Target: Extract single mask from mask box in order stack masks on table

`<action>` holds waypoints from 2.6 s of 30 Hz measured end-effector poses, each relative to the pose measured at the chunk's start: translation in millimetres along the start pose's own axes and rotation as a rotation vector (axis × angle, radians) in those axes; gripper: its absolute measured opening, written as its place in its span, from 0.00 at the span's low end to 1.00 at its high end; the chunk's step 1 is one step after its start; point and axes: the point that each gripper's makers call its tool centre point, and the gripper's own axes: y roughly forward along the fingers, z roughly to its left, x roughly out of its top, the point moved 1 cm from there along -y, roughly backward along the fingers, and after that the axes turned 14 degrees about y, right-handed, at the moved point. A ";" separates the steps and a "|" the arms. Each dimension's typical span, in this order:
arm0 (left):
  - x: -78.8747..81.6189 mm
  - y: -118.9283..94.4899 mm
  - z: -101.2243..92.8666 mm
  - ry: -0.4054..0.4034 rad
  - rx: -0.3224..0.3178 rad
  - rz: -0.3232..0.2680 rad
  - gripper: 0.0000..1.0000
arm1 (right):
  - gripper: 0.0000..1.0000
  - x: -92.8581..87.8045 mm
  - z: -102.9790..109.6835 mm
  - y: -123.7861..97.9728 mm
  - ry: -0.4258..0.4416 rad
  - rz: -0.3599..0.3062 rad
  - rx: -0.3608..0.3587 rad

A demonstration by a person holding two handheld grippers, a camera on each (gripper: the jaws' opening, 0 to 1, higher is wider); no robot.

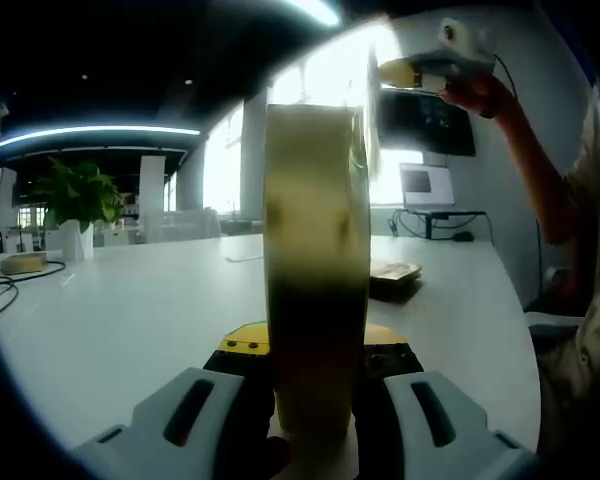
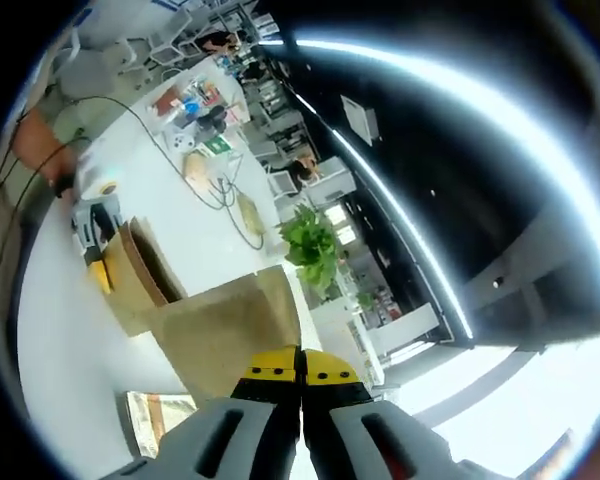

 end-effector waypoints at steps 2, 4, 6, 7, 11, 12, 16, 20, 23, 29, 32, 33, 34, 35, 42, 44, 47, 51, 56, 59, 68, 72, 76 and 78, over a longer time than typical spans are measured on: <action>-0.3 0.0 0.4 0.000 0.000 0.000 0.20 | 0.00 -7.5 -0.1 0.1 0.019 0.015 -0.005; -0.6 0.1 0.7 0.000 0.000 0.000 0.20 | 0.00 -14.9 -0.7 0.4 0.020 0.032 -0.006; -0.4 0.2 0.3 0.001 0.000 0.001 0.20 | 0.00 -20.7 -1.0 0.8 0.028 0.043 -0.005; -0.3 0.2 0.1 0.001 0.000 0.001 0.20 | 0.00 -24.6 -0.2 1.3 0.027 0.053 -0.002; -0.5 0.2 0.5 0.002 0.000 0.002 0.20 | 0.00 -38.7 0.9 4.8 0.027 0.087 0.000; -0.5 0.3 0.5 0.003 0.000 0.002 0.20 | 0.00 -42.8 0.5 5.8 0.027 0.098 -0.004; -0.3 0.2 0.4 0.004 0.001 0.004 0.20 | 0.00 -59.8 0.6 10.9 0.030 0.133 -0.010; -0.8 0.3 0.5 0.004 0.001 0.004 0.20 | 0.00 -73.4 -2.0 12.8 0.059 0.155 -0.021; -1.0 0.4 0.5 0.004 0.001 0.004 0.20 | 0.00 -82.4 -2.2 16.2 0.075 0.169 -0.025; -1.3 0.8 0.8 0.006 0.001 0.005 0.20 | 0.00 -105.0 -2.0 23.9 0.070 0.230 -0.052; -1.1 0.8 0.4 0.008 0.002 0.006 0.20 | 0.00 -118.0 -0.4 27.7 0.052 0.269 -0.060; -1.2 0.8 0.5 0.008 0.002 0.006 0.20 | 0.00 -121.8 -0.6 29.3 0.051 0.280 -0.063; -1.3 0.8 0.5 0.008 0.002 0.006 0.20 | 0.00 -126.0 -1.3 30.3 0.047 0.296 -0.069; -1.6 0.9 0.6 0.008 0.002 0.007 0.20 | 0.00 -129.4 -2.3 31.4 0.033 0.310 -0.076; -1.1 0.8 0.2 0.009 0.002 0.007 0.20 | 0.00 -139.8 -10.9 41.0 0.007 0.353 -0.091; -2.0 1.1 1.2 0.009 0.002 0.007 0.20 | 0.00 -142.0 -12.3 44.3 0.003 0.361 -0.091; -1.6 1.0 0.7 0.008 0.002 0.007 0.20 | 0.00 -144.3 -13.2 49.3 0.002 0.369 -0.089; -1.8 1.1 0.7 0.008 0.001 0.007 0.20 | 0.00 -147.8 -13.6 55.2 -0.003 0.380 -0.089; -2.1 1.5 0.9 0.007 0.001 0.007 0.20 | 0.00 -147.6 -15.9 61.0 -0.009 0.383 -0.095; -2.0 1.6 1.0 0.007 0.000 0.007 0.20 | 0.00 -146.7 -16.7 66.0 -0.017 0.384 -0.097; -1.2 1.7 0.1 0.006 -0.001 0.006 0.20 | 0.00 -145.6 -19.9 78.0 -0.042 0.390 -0.118; -1.0 1.8 -0.2 0.005 -0.001 0.006 0.20 | 0.00 -149.0 -22.6 83.5 -0.070 0.404 -0.145; -1.7 1.9 0.4 0.005 -0.001 0.006 0.20 | 0.00 -153.3 -17.9 88.0 -0.088 0.418 -0.152; -1.8 1.9 0.5 0.005 -0.001 0.006 0.20 | 0.00 -155.5 -13.9 88.2 -0.103 0.427 -0.152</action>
